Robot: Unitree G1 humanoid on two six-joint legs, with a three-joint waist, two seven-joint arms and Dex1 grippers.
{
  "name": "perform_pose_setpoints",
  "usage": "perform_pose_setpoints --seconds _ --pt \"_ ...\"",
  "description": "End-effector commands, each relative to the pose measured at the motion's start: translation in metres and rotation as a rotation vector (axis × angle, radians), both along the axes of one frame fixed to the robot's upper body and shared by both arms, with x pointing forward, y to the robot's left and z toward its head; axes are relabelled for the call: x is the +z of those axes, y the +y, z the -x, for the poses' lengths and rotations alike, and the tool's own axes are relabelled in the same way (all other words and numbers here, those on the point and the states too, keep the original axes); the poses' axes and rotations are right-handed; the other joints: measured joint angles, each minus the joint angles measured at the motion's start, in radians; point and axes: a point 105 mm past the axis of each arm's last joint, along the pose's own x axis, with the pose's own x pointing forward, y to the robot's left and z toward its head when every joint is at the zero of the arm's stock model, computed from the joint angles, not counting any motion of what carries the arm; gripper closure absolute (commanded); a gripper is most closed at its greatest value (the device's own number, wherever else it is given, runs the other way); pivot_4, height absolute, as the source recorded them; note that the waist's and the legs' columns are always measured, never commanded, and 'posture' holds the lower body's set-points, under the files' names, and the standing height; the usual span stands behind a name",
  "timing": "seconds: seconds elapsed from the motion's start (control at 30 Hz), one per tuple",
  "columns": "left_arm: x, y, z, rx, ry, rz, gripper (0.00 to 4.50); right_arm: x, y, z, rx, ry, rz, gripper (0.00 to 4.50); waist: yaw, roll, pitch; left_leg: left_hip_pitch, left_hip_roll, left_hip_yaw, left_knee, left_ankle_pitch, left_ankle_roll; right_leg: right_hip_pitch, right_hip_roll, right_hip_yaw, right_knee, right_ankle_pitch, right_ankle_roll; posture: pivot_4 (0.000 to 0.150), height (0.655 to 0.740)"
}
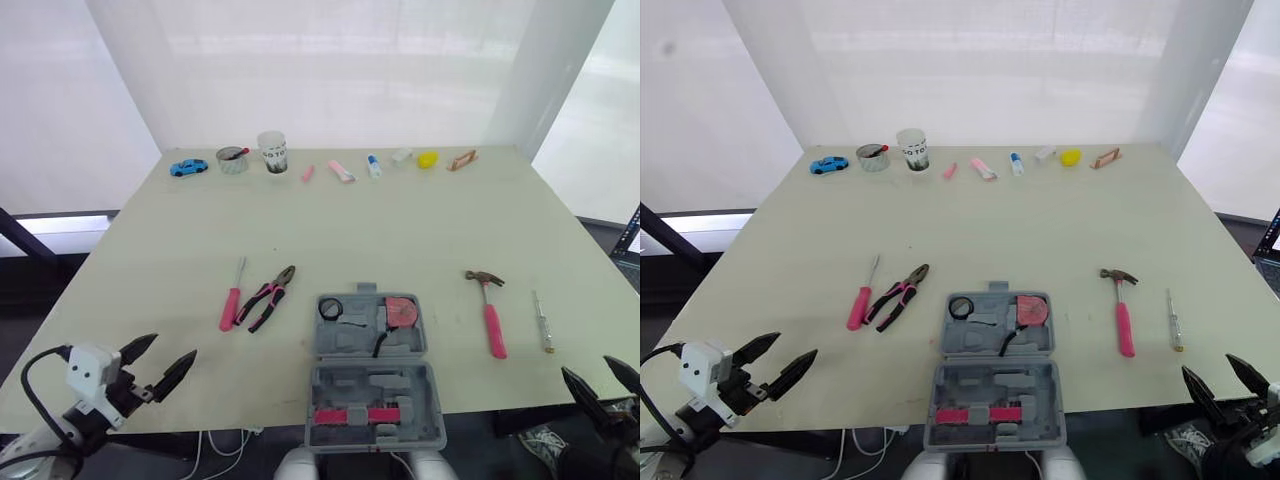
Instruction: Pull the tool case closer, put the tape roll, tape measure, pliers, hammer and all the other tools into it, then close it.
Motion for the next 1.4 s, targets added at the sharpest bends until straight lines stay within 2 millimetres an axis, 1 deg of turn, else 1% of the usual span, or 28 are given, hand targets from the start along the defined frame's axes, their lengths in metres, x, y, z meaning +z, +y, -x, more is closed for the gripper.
perform_pose_setpoints --seconds 0.03,0.1,0.13,0.23,0.33,0.43,0.57,0.67,0.73,0.8,0.97,1.17,1.27,1.4 --pt "0.023 0.004 -0.014 0.046 -0.071 0.029 0.00 0.028 0.026 -0.015 0.156 -0.065 0.013 0.10 0.001 0.000 0.000 0.000 0.000 0.000 0.000 0.000 0.000 0.000 0.000 0.000 0.000 0.000 0.000 0.150 0.7400" --pt "0.028 -0.001 -0.023 0.040 -0.073 0.034 0.00 0.038 0.043 -0.023 0.251 -0.075 0.020 0.10 0.002 -0.001 0.000 0.000 0.000 0.000 0.000 0.002 0.003 0.000 0.001 -0.001 0.000 0.000 0.000 0.150 0.7400" --pt "0.030 -0.004 -0.030 0.030 -0.064 0.036 0.00 0.046 0.052 -0.030 0.303 -0.096 0.011 0.10 0.002 -0.001 0.000 0.000 0.000 0.000 0.000 0.002 0.004 0.000 0.003 -0.002 0.000 0.000 0.000 0.150 0.7400" --pt "0.034 -0.019 -0.047 -0.033 -0.022 0.024 0.00 0.064 0.076 -0.043 0.450 -0.118 -0.004 0.10 0.003 -0.002 0.001 -0.001 -0.001 0.000 0.000 0.002 0.004 0.001 0.005 -0.002 0.000 0.002 -0.003 0.150 0.7400" --pt "0.036 -0.032 -0.060 -0.079 0.011 -0.006 0.00 0.073 0.092 -0.049 0.555 -0.119 -0.006 0.10 0.004 -0.003 0.001 -0.002 -0.003 0.001 0.000 0.002 0.004 0.001 0.006 -0.002 0.000 0.002 -0.004 0.150 0.7400" --pt "0.039 -0.054 -0.081 -0.143 0.041 -0.037 0.00 0.083 0.113 -0.057 0.693 -0.135 0.027 0.10 0.005 -0.004 0.002 -0.003 -0.004 0.003 0.000 0.002 0.005 0.002 0.006 -0.004 -0.001 0.002 -0.003 0.150 0.7400" --pt "0.040 -0.076 -0.095 -0.232 0.112 -0.074 0.00 0.089 0.127 -0.065 0.794 -0.161 0.070 0.10 0.004 -0.007 0.004 -0.002 -0.005 0.002 0.002 0.002 0.005 0.004 0.008 -0.005 -0.001 0.002 -0.003 0.150 0.7400" --pt "0.042 -0.085 -0.105 -0.262 0.149 -0.114 0.00 0.091 0.134 -0.070 0.854 -0.176 0.099 0.10 0.002 -0.007 0.004 -0.002 -0.004 0.002 0.002 0.002 0.005 0.004 0.009 -0.005 -0.001 0.002 -0.003 0.150 0.7400" --pt "0.038 -0.091 -0.115 -0.245 0.183 -0.125 0.00 0.091 0.137 -0.074 0.898 -0.174 0.134 0.10 0.003 -0.007 0.004 -0.002 -0.004 0.001 0.002 0.002 0.005 0.004 0.009 -0.005 -0.001 0.004 0.001 0.150 0.7400" --pt "0.038 -0.097 -0.124 -0.229 0.186 -0.136 0.00 0.092 0.139 -0.079 0.917 -0.183 0.150 0.10 0.003 -0.007 0.004 -0.003 -0.004 0.001 0.002 0.002 0.005 0.004 0.010 -0.005 -0.001 0.005 0.001 0.150 0.7400" --pt "0.027 -0.109 -0.132 -0.218 0.225 -0.149 0.00 0.097 0.147 -0.087 0.951 -0.216 0.160 0.10 0.003 -0.008 0.005 -0.003 -0.004 0.000 0.002 0.002 0.005 0.004 0.011 -0.005 -0.001 0.005 0.001 0.150 0.7400" --pt "0.014 -0.106 -0.142 -0.169 0.256 -0.171 0.00 0.099 0.155 -0.088 0.980 -0.226 0.162 0.10 0.004 -0.008 0.005 -0.003 -0.004 -0.001 0.002 0.002 0.005 0.004 0.012 -0.005 0.001 0.005 0.001 0.150 0.7400" --pt "0.006 -0.105 -0.143 -0.171 0.282 -0.190 0.00 0.100 0.157 -0.088 0.989 -0.227 0.165 0.10 0.004 -0.008 0.005 -0.003 -0.004 -0.001 0.003 0.002 0.005 0.004 0.012 -0.005 0.001 0.005 0.001 0.150 0.7400" --pt "-0.008 -0.110 -0.142 -0.182 0.313 -0.170 0.00 0.102 0.157 -0.090 0.996 -0.236 0.174 0.10 0.004 -0.008 0.005 -0.003 -0.004 -0.001 0.004 0.002 0.005 0.004 0.012 -0.005 0.002 0.005 0.001 0.150 0.7400"
